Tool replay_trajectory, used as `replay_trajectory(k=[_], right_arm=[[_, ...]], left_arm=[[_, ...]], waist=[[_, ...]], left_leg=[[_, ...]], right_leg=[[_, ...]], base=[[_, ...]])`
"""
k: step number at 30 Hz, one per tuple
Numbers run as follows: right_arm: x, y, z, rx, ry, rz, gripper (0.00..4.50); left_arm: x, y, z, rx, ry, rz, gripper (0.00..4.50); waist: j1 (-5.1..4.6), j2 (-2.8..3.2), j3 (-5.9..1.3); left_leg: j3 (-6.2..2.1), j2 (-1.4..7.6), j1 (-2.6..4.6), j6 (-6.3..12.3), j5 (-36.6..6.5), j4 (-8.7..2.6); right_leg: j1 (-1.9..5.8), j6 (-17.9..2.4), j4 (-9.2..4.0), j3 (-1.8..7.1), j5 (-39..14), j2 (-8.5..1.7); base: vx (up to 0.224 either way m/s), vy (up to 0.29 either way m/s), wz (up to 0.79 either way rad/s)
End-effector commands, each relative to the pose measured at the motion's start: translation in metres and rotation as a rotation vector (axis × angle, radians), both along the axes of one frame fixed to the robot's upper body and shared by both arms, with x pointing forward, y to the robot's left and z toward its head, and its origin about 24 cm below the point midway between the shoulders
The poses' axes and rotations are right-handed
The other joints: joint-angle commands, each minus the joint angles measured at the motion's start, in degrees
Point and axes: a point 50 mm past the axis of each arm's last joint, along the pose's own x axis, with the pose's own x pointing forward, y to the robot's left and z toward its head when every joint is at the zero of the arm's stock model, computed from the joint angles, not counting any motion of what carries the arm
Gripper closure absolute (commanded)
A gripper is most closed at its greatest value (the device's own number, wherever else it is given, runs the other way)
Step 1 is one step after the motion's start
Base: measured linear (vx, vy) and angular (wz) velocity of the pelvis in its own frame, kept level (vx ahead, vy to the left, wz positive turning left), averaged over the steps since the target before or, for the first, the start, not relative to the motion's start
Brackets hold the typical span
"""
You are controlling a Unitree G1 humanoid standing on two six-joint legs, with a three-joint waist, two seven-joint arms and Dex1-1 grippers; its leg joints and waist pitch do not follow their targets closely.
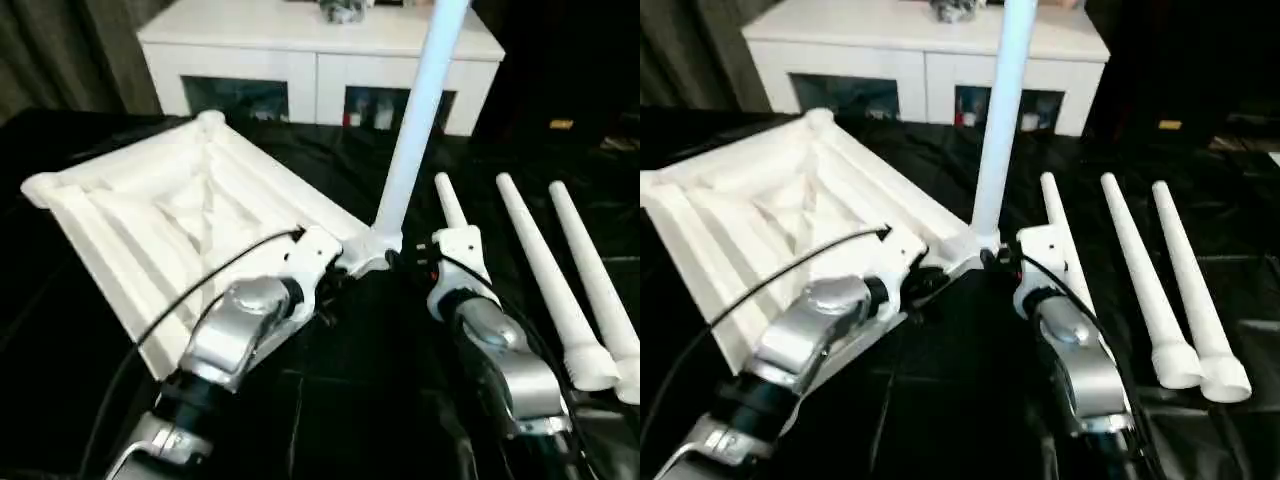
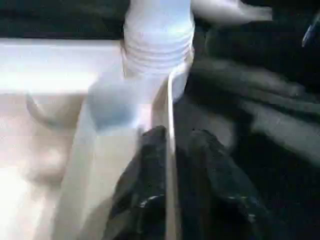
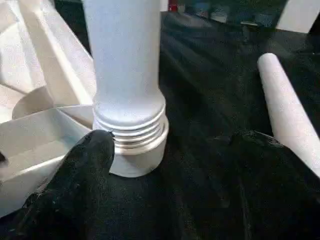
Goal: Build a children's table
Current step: Rotate leg to tighten, then rotate table base
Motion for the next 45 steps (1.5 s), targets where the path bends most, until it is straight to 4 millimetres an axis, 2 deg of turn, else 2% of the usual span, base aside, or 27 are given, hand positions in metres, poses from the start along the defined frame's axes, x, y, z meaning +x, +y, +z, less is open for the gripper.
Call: replay_trajectory(k=[1, 2, 3, 4, 5, 6, 7, 8, 9, 10, 11, 12, 13, 14, 15, 18, 20, 21, 23, 26, 28, 32, 34, 36, 39, 41, 45], right_arm=[[-0.002, -0.001, 0.002, 0.007, 0.010, 0.009, 0.41], [-0.002, -0.001, 0.001, 0.006, 0.014, 0.013, 0.41], [-0.003, 0.002, -0.004, -0.008, 0.047, 0.061, 0.41], [-0.003, 0.003, -0.004, -0.011, 0.051, 0.069, 0.41], [-0.003, 0.005, -0.008, -0.025, 0.080, 0.103, 0.41], [-0.003, 0.007, -0.011, -0.037, 0.097, 0.128, 0.41], [-0.003, 0.008, -0.013, -0.046, 0.106, 0.143, 0.41], [-0.003, 0.008, -0.013, -0.046, 0.106, 0.143, 0.41], [-0.002, 0.010, -0.015, -0.049, 0.125, 0.160, 0.41], [-0.001, 0.010, -0.015, -0.051, 0.125, 0.162, 0.41], [0.001, 0.012, -0.015, -0.061, 0.125, 0.170, 0.41], [0.002, 0.013, -0.015, -0.058, 0.127, 0.172, 0.41], [0.003, 0.014, -0.015, -0.054, 0.131, 0.180, 0.41], [0.003, 0.015, -0.015, -0.057, 0.132, 0.184, 0.41], [0.004, 0.016, -0.016, -0.059, 0.135, 0.192, 0.41], [0.008, 0.021, -0.019, -0.072, 0.146, 0.211, 0.41], [0.011, 0.023, -0.022, -0.077, 0.155, 0.213, 0.41], [0.011, 0.023, -0.023, -0.080, 0.157, 0.213, 0.41], [0.012, 0.025, -0.025, -0.083, 0.163, 0.216, 0.41], [0.014, 0.029, -0.028, -0.086, 0.172, 0.221, 0.41], [0.016, 0.031, -0.030, -0.086, 0.176, 0.226, 0.41], [0.020, 0.041, -0.033, -0.068, 0.183, 0.247, 0.41], [0.021, 0.044, -0.034, -0.058, 0.187, 0.258, 0.41], [0.022, 0.049, -0.036, -0.047, 0.190, 0.277, 0.41], [0.022, 0.056, -0.037, -0.039, 0.189, 0.310, 0.41], [0.022, 0.061, -0.037, -0.031, 0.187, 0.340, 0.41], [0.021, 0.064, -0.037, -0.020, 0.184, 0.363, 0.41]], left_arm=[[0.000, 0.014, 0.013, -0.027, -0.020, 0.015, 3.25], [0.000, 0.016, 0.014, -0.027, -0.022, 0.015, 3.25], [-0.003, 0.043, 0.024, 0.005, -0.038, 0.010, 3.08], [-0.004, 0.047, 0.026, 0.012, -0.042, 0.009, 3.08], [-0.007, 0.068, 0.032, 0.061, -0.048, 0.008, 3.03], [-0.010, 0.085, 0.035, 0.110, -0.048, 0.002, 2.94], [-0.013, 0.096, 0.038, 0.145, -0.044, -0.004, 2.80], [-0.013, 0.096, 0.038, 0.145, -0.044, -0.004, 2.70], [-0.017, 0.130, 0.043, 0.261, -0.040, 0.057, 2.66], [-0.017, 0.137, 0.044, 0.280, -0.040, 0.080, 2.66], [-0.019, 0.166, 0.051, 0.366, -0.044, 0.182, 2.62], [-0.020, 0.179, 0.054, 0.402, -0.044, 0.233, 2.42], [-0.022, 0.195, 0.057, 0.457, -0.042, 0.295, 2.42], [-0.023, 0.203, 0.059, 0.488, -0.039, 0.328, 2.29], [-0.026, 0.217, 0.061, 0.538, -0.030, 0.385, 2.29], [-0.040, 0.258, 0.066, 0.693, 0.028, 0.541, 1.99], [-0.050, 0.273, 0.064, 0.781, 0.073, 0.596, 1.85], [-0.052, 0.276, 0.063, 0.788, 0.083, 0.610, 1.78], [-0.055, 0.279, 0.058, 0.806, 0.106, 0.624, 1.55], [-0.062, 0.274, 0.040, 0.810, 0.179, 0.571, 1.35], [-0.063, 0.268, 0.032, 0.788, 0.204, 0.541, 1.13], [-0.064, 0.237, 0.015, 0.653, 0.239, 0.402, 0.93], [-0.064, 0.226, 0.014, 0.599, 0.236, 0.348, 0.69], [-0.066, 0.215, 0.012, 0.568, 0.242, 0.276, 0.62], [-0.072, 0.198, 0.011, 0.531, 0.259, 0.169, 0.29], [-0.077, 0.180, 0.011, 0.466, 0.275, 0.077, 0.21], [-0.078, 0.160, 0.009, 0.394, 0.256, -0.005, 0.05]], waist=[[0.07, -0.24, -3.23], [0.04, -0.19, -3.23], [0.02, -0.28, -3.22], [0.12, -0.19, -3.32], [-0.46, 0.03, -3.17], [-0.61, 0.03, -3.17], [-0.72, 0.16, -3.00], [-0.77, 0.33, -2.98], [-0.82, 0.41, -2.84], [-0.66, 0.54, -3.02], [-0.89, 0.62, -2.84], [-0.97, 0.58, -2.75], [-0.96, 0.67, -2.80], [-0.86, 0.76, -2.78], [-0.68, 0.77, -2.72], [-0.75, 0.55, -2.75], [-0.82, 0.54, -2.86], [-0.84, 0.41, -2.79], [-0.48, 0.58, -2.89], [-0.31, 0.52, -2.78], [-0.26, 0.49, -2.79], [-0.18, 0.51, -2.74], [-0.27, 0.41, -2.64], [-0.37, 0.05, -2.51], [-0.37, 0.06, -2.41], [-0.44, 0.07, -2.46], [-0.46, -0.04, -2.54]], left_leg=[[-0.90, 2.47, 0.02, 1.76, -3.03, -4.20], [-0.85, 2.42, 0.14, 1.92, -3.17, -4.14], [-0.77, 2.38, 0.23, 2.31, -3.08, -4.04], [-0.94, 2.39, 0.23, 2.30, -2.92, -4.06], [-0.87, 2.30, 0.29, 2.26, -3.19, -4.07], [-0.88, 2.23, 0.29, 2.18, -3.33, -4.04], [-0.84, 2.20, 0.34, 1.93, -4.25, -4.21], [-0.84, 2.27, 0.48, 1.58, -4.63, -4.27], [-0.67, 2.32, 0.78, 0.88, -5.59, -4.30], [-0.81, 2.39, 0.96, 0.60, -5.66, -4.27], [-0.79, 2.24, 0.78, 0.11, -6.50, -4.46], [-0.78, 2.24, 0.83, -0.16, -7.07, -4.59], [-0.78, 2.28, 1.05, -0.80, -7.62, -4.52], [-0.83, 2.29, 1.11, -1.13, -7.64, -4.57], [-0.68, 2.34, 1.43, -1.47, -7.97, -4.55], [-0.84, 2.22, 1.08, -1.84, -8.14, -4.67], [-0.90, 2.25, 1.08, -1.96, -7.40, -4.58], [-0.85, 2.24, 1.04, -1.90, -7.40, -4.67], [-0.74, 2.33, 1.43, -1.89, -6.96, -4.48], [-0.82, 2.35, 1.21, -2.08, -7.66, -4.63], [-0.77, 2.35, 1.34, -2.31, -8.59, -4.61], [-0.78, 2.43, 1.33, -2.70, -10.21, -4.65], [-0.84, 2.45, 1.15, -2.82, -11.46, -4.78], [-0.84, 2.27, 1.22, -2.60, -13.10, -4.75], [-1.02, 2.54, 1.24, -2.52, -14.22, -4.88], [-0.97, 2.55, 1.30, -2.58, -13.77, -4.88], [-0.83, 2.38, 1.16, -2.27, -12.22, -4.72]], right_leg=[[3.14, -12.29, -2.60, 1.84, 1.08, -3.55], [3.08, -12.55, -2.58, 1.83, 1.23, -3.52], [3.12, -12.86, -2.60, 1.86, 1.38, -3.55], [3.30, -12.98, -2.34, 1.81, 1.35, -3.69], [3.06, -12.90, -2.42, 1.74, 0.67, -3.39], [3.11, -12.96, -2.37, 1.75, 0.43, -3.34], [2.98, -12.78, -2.53, 1.74, -1.54, -3.27], [2.85, -12.81, -2.50, 1.74, -2.19, -3.25], [2.58, -13.01, -2.68, 1.76, -3.10, -3.13], [2.61, -13.07, -2.51, 1.69, -3.02, -3.20], [2.45, -12.59, -2.42, 1.66, -3.80, -3.02], [2.45, -12.31, -2.52, 1.69, -4.50, -2.97], [2.43, -12.16, -2.56, 1.76, -4.82, -3.08], [2.41, -12.17, -2.50, 1.76, -4.86, -3.14], [2.09, -12.17, -2.55, 1.76, -4.66, -3.04], [2.33, -11.90, -2.28, 1.80, -4.38, -3.17], [2.30, -12.24, -2.11, 1.82, -3.25, -3.30], [2.34, -12.30, -2.16, 1.84, -3.20, -3.24], [2.13, -13.10, -2.06, 1.84, -1.84, -3.26], [2.26, -13.34, -2.02, 1.83, -2.08, -3.38], [2.19, -13.34, -2.11, 1.90, -2.90, -3.39], [2.15, -13.87, -2.23, 2.04, -4.56, -3.59], [2.32, -13.58, -2.35, 2.05, -6.06, -3.55], [2.18, -13.06, -2.60, 2.13, -9.08, -3.55], [2.00, -12.70, -2.72, 2.17, -11.90, -3.66], [1.95, -12.67, -2.58, 2.15, -11.12, -3.49], [2.12, -12.70, -2.48, 2.11, -9.32, -3.35]], base=[[0.000, 0.000, 0.00], [0.000, 0.000, 0.00], [0.000, 0.000, 0.00], [0.000, 0.000, 0.00], [0.000, 0.000, 0.00], [0.000, 0.000, 0.00], [0.000, 0.000, 0.00], [0.000, 0.000, 0.00], [0.000, 0.000, 0.00], [0.000, 0.000, 0.00], [0.000, 0.000, 0.00], [0.000, 0.000, 0.00], [0.000, 0.000, 0.00], [0.000, 0.000, 0.00], [0.000, 0.000, 0.00], [0.000, 0.000, 0.00], [0.000, 0.000, 0.00], [0.000, 0.000, 0.00], [0.000, 0.000, 0.00], [0.000, 0.000, 0.00], [0.000, 0.000, 0.00], [0.000, 0.000, 0.00], [0.000, 0.000, 0.00], [0.000, 0.000, 0.00], [0.000, 0.000, 0.00], [0.000, 0.000, 0.00], [0.000, 0.000, 0.00]])
